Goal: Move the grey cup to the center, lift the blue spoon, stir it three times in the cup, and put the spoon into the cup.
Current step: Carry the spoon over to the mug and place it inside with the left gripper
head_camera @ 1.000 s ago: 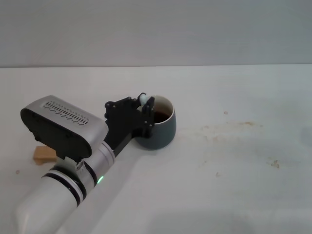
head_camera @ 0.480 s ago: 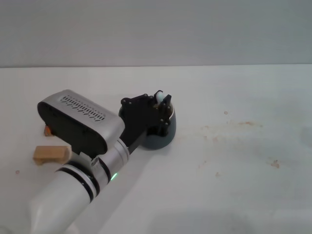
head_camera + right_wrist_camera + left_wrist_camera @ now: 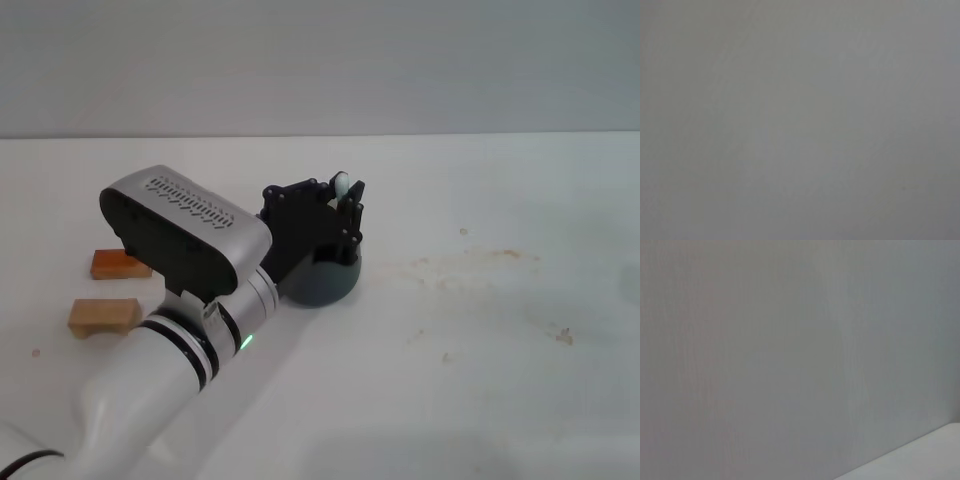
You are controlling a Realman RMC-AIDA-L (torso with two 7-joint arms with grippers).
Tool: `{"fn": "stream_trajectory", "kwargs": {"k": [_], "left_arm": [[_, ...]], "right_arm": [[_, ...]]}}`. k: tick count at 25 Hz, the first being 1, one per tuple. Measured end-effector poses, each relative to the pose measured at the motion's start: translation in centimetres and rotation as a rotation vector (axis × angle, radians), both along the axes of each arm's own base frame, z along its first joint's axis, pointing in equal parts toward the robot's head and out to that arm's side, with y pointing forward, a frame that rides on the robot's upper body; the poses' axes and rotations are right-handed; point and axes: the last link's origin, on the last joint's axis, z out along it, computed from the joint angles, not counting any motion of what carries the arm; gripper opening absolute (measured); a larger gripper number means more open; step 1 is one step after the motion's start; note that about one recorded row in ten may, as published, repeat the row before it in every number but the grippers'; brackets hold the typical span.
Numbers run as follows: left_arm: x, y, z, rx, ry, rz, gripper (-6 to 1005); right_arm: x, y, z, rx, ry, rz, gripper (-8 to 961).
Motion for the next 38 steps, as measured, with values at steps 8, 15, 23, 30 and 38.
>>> {"fn": "stream_trajectory", "kwargs": {"k": [8,15,23,30,38], "left_arm": [[-1.0,1.0,0.7,0.028,0.012,0.021,144],[-2.0,0.9,1.0,0.039,0.026,0.043,144],[-2.4,-0.4,1.5,0.048,0.015,0.065,144],[-1.3,-1.1,1.3,0.036,0.020,0.038,144],[-0.3,-0.8,0.8,0.021,0.018,0.007,144]], "right_arm": [[0.1,-0.3,0.2,0.007,0.002,-0.001,29],[-0.2,-0.2,0.3,0.009,0.005,0.006,30],[-0.4,0.0,0.2,0.005,0.004,0.010,30],[-0.5,0.2,0.2,0.003,0.003,0.015,30],[-0.3,-0.1,0.2,0.003,0.004,0.010,30]]}}
